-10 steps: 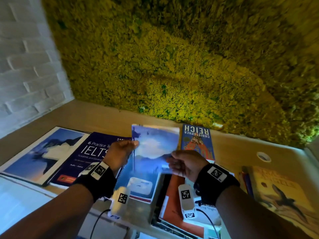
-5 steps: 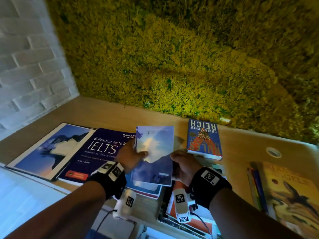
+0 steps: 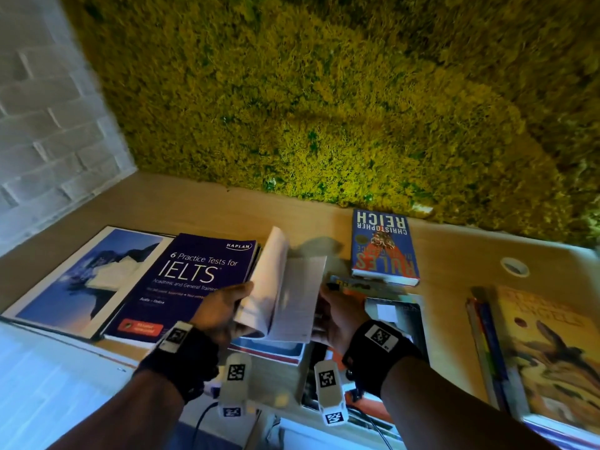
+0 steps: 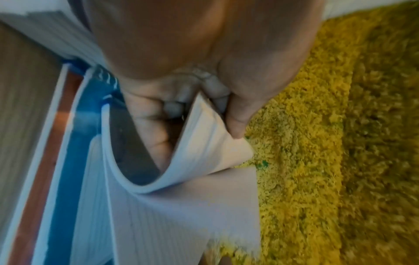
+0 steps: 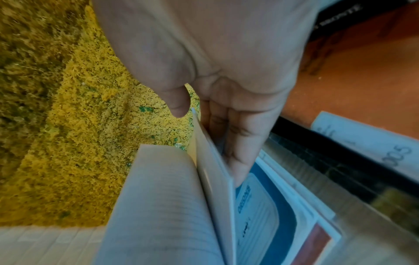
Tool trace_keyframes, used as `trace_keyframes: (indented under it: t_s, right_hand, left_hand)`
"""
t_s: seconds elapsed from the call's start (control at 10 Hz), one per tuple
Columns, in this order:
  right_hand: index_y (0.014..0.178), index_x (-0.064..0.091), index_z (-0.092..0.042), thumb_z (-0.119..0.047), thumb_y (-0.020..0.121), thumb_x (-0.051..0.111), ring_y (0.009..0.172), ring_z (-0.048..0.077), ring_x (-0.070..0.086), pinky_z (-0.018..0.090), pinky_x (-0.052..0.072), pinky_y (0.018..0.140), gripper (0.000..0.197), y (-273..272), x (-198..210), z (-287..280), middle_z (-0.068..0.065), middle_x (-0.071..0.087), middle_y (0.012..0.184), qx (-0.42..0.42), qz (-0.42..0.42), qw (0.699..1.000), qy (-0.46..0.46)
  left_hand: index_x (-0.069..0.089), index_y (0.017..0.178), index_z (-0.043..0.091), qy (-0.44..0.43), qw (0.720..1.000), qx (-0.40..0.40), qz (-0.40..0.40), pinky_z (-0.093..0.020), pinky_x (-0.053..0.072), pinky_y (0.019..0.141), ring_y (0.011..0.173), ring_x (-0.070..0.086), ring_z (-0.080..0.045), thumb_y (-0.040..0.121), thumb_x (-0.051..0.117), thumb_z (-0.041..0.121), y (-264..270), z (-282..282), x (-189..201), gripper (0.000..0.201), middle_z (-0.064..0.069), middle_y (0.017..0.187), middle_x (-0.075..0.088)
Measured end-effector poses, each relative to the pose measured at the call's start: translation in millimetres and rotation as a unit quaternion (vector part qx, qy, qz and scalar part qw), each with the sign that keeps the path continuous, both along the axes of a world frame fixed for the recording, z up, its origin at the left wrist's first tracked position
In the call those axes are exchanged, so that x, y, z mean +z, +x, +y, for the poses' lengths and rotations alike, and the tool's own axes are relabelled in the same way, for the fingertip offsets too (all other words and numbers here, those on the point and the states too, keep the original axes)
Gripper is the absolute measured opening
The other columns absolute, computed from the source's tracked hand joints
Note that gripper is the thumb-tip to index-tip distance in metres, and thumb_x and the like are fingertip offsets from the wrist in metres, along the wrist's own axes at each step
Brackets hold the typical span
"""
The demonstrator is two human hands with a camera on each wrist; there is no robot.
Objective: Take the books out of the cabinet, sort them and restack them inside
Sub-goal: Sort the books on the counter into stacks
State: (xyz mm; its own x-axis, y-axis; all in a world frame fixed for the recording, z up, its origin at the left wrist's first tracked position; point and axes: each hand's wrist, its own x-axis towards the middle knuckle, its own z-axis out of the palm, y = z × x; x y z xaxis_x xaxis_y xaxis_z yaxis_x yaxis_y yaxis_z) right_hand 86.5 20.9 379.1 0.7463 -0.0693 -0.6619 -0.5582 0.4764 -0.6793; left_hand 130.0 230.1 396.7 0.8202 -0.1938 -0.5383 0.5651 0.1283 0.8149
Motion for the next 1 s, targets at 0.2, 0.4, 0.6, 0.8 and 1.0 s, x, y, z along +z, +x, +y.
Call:
trace_keyframes:
  t_s: [0.2, 0.4, 0.6, 0.8, 1.0]
  right_hand:
    - [0.105, 0.060, -0.012, -0.030, 0.104, 0.046, 0.090, 0.031, 0.065, 0.049, 0.058, 0.084, 0.023, 3.2, 2.2, 5.9, 0.016, 0.064, 0.104, 0.062, 0.010, 0.990, -0.123]
    - [0.126, 0.063, 0.002, -0.019, 0.106, 0.041, 0.104, 0.023, 0.063, 0.029, 0.046, 0.079, 0.036, 7.0, -2.8, 0.9, 0.021, 0.062, 0.132, 0.157, -0.016, 0.912, -0.378]
    - [0.136, 0.050, 0.010, -0.015, 0.104, 0.049, 0.126, 0.038, 0.056, 0.038, 0.044, 0.093, 0.040, 4.7, 8.7, 0.8, 0.027, 0.057, 0.136, 0.289, 0.004, 0.822, -0.490]
    - [0.120, 0.064, -0.003, -0.033, 0.101, 0.050, 0.076, 0.022, 0.058, 0.031, 0.053, 0.080, 0.038, 13.7, -14.0, -4.3, 0.003, 0.061, 0.086, 0.235, -0.009, 0.836, -0.496]
    - [0.142, 0.040, -0.006, -0.025, 0.095, 0.062, 0.127, 0.031, 0.055, 0.033, 0.045, 0.100, 0.055, 8.4, -15.6, 5.9, 0.018, 0.054, 0.139, 0.268, -0.021, 0.789, -0.552]
  left_hand:
    - [0.072, 0.103, 0.014, 0.142, 0.964, -0.141, -0.173, -0.048, 0.058, 0.080, 0.081, 0.068, -0.014, 0.097, 0.062, 0.023, 1.9, -13.8, 3.1, 0.014, 0.005, 0.089, 0.074]
    - [0.069, 0.086, 0.025, 0.392, 0.838, -0.257, -0.278, -0.040, 0.052, 0.089, 0.090, 0.064, -0.024, 0.058, 0.046, 0.092, 10.5, -22.8, -28.5, 0.076, -0.007, 0.095, 0.071]
    - [0.061, 0.106, 0.031, 0.535, 0.744, -0.308, -0.254, -0.041, 0.054, 0.091, 0.111, 0.059, -0.026, 0.079, 0.043, 0.069, 12.2, -21.7, -32.8, 0.049, -0.005, 0.120, 0.061]
    - [0.062, 0.123, 0.021, 0.604, 0.688, -0.314, -0.251, -0.042, 0.052, 0.097, 0.122, 0.048, -0.031, 0.090, 0.061, 0.047, 2.6, -24.5, -33.8, 0.042, -0.009, 0.131, 0.044]
    - [0.056, 0.123, 0.015, 0.626, 0.660, -0.314, -0.272, -0.041, 0.051, 0.096, 0.122, 0.047, -0.032, 0.088, 0.063, 0.036, 7.0, -29.9, -45.9, 0.041, -0.009, 0.134, 0.043]
